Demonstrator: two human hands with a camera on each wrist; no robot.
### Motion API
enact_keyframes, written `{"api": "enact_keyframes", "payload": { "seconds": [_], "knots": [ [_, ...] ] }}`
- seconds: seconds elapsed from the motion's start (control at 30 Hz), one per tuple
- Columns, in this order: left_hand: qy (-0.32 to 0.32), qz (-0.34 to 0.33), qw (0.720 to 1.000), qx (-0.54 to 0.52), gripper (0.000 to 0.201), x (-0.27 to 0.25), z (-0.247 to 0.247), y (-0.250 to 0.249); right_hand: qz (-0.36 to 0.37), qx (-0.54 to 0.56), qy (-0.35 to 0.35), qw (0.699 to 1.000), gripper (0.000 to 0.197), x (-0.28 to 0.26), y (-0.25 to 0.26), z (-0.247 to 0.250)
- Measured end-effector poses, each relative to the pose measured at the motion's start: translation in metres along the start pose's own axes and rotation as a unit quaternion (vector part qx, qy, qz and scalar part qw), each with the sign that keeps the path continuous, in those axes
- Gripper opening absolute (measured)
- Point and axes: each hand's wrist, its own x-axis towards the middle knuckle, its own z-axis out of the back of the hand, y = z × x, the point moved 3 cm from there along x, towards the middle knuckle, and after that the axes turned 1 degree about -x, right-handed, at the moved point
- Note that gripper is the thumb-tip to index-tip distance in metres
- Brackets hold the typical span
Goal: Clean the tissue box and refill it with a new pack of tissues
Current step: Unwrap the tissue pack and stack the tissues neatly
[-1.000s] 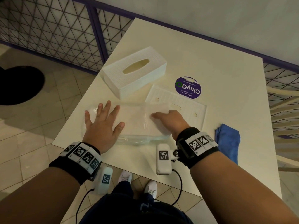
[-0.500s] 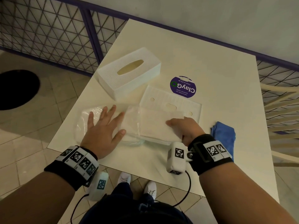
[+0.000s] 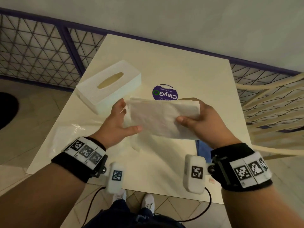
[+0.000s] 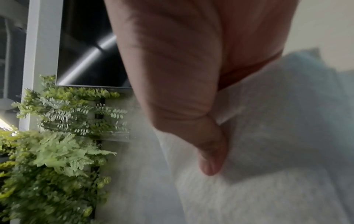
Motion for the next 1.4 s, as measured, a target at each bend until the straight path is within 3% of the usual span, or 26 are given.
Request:
{"api": "enact_keyframes", "payload": {
  "seconds": [0.1, 0.17, 0.27, 0.4, 0.67, 0.8, 0.87, 1.0, 1.13, 1.4],
  "knots": [
    [0.029, 0.032, 0.989, -0.14, 0.114, 0.013, -0.008, -0.004, 0.006, 0.101, 0.008, 0.995, 0.035, -0.012, -0.003, 0.008],
    [0.038, 0.01, 0.992, -0.118, 0.091, 0.015, -0.013, -0.005, -0.002, 0.132, -0.012, 0.991, 0.039, -0.02, -0.017, 0.007],
    [-0.001, -0.013, 0.995, -0.1, 0.058, 0.01, -0.026, 0.001, -0.028, 0.175, -0.069, 0.982, 0.043, -0.032, -0.049, 0.0],
    [-0.027, -0.008, 0.998, -0.053, 0.034, 0.011, -0.039, 0.025, -0.072, 0.197, -0.102, 0.972, 0.042, -0.041, -0.09, -0.015],
    [-0.012, 0.066, 0.996, 0.061, 0.039, 0.012, -0.051, 0.063, -0.176, 0.167, -0.097, 0.965, 0.063, -0.05, -0.158, -0.048],
    [0.012, 0.073, 0.985, 0.155, 0.019, 0.013, -0.056, 0.067, -0.195, 0.148, -0.12, 0.962, 0.043, -0.049, -0.164, -0.049],
    [0.012, 0.053, 0.98, 0.191, 0.015, 0.02, -0.055, 0.056, -0.197, 0.115, -0.137, 0.964, 0.043, -0.04, -0.156, -0.042],
    [-0.071, 0.015, 0.974, 0.213, 0.031, 0.05, -0.038, 0.014, -0.184, 0.133, -0.179, 0.957, 0.058, 0.0, -0.13, -0.024],
    [-0.129, 0.027, 0.957, 0.257, 0.042, 0.084, -0.012, -0.011, -0.191, 0.085, -0.173, 0.962, 0.065, 0.049, -0.115, -0.025],
    [-0.152, 0.078, 0.935, 0.311, 0.043, 0.12, 0.01, 0.015, -0.214, 0.015, -0.137, 0.967, 0.069, 0.1, -0.123, -0.053]
  ]
}}
